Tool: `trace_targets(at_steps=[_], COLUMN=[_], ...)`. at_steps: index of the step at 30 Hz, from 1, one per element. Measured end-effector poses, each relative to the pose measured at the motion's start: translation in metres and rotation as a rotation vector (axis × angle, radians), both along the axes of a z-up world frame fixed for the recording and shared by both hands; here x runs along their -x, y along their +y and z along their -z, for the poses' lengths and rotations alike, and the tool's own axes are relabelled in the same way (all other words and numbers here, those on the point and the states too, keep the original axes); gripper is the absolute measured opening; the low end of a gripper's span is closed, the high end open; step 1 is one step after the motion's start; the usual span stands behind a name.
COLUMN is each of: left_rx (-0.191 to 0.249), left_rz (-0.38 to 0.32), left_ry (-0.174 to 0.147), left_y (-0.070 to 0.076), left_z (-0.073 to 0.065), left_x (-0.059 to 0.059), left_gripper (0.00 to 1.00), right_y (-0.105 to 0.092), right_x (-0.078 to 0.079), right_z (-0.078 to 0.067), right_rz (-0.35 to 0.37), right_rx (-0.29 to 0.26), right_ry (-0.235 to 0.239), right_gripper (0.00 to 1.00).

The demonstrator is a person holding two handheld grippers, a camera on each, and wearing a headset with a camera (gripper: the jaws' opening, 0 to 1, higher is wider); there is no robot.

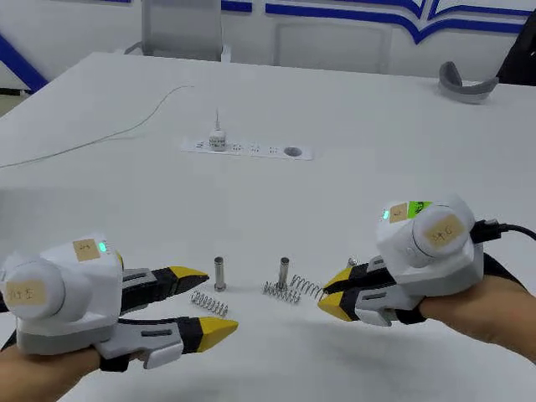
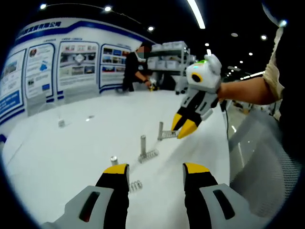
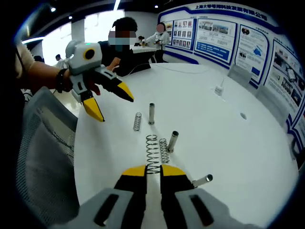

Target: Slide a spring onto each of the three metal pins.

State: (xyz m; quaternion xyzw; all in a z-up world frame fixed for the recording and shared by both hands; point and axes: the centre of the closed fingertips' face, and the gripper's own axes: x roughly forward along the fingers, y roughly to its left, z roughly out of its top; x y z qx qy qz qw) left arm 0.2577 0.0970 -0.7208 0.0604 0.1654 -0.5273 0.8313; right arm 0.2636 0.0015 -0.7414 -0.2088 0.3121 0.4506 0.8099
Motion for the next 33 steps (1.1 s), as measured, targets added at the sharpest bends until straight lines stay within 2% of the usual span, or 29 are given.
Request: trace_targets(at_steps=[7,11,15,21,33], left_rx=[0.051,0.096,0.123,0.199,0.284], left_rz=[0.006,-0.002,-0.005,-0.025,-0.051], left_ry=[0.024,0.049,0.065,0.114,0.203], left_y=[-0.010,-0.016,-0.020,-0.026,-0.027], left_z=[-0.008,-0.013,-0.015,-0.023,-0.029], left_x=[0.000,-0.003,-0.005,-0.007,-0.011], left_gripper=[0.43,0.41,0.39,0.34,0.26], right_y=[0.013,0.020,0.026,0.033,0.046], right_x=[0.002,0.002,0.001,0.001,0.002], right_z=[-0.007,-0.012,-0.016,-0.020,-0.031], right_rz=[-0.021,-0.028,-0.028,-0.030,-0.044], right_rx=[-0.030,-0.054,-0.075,-0.100,-0.154], right_ry=[-0.021,-0.032,-0.044,-0.054,-0.079], right_gripper=[0.11,0.11,0.11,0.11,0.11])
